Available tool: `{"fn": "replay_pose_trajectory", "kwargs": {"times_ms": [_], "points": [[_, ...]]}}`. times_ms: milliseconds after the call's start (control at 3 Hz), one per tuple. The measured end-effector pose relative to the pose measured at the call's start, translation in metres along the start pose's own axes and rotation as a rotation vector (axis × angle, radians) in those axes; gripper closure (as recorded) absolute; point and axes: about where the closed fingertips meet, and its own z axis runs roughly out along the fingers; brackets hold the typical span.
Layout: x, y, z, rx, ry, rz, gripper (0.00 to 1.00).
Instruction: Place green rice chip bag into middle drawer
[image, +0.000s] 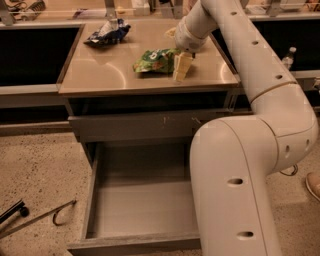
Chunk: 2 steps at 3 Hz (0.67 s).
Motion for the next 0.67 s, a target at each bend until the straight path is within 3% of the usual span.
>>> {"fn": "replay_pose_trajectory", "kwargs": {"times_ms": [333,667], "points": [[-0.0018,-0.0018,0.0267,-0.034,-0.001,-0.004,0.00],[-0.0012,-0.0033,0.0288,-0.031,-0.001,-0.004,0.18]]}}
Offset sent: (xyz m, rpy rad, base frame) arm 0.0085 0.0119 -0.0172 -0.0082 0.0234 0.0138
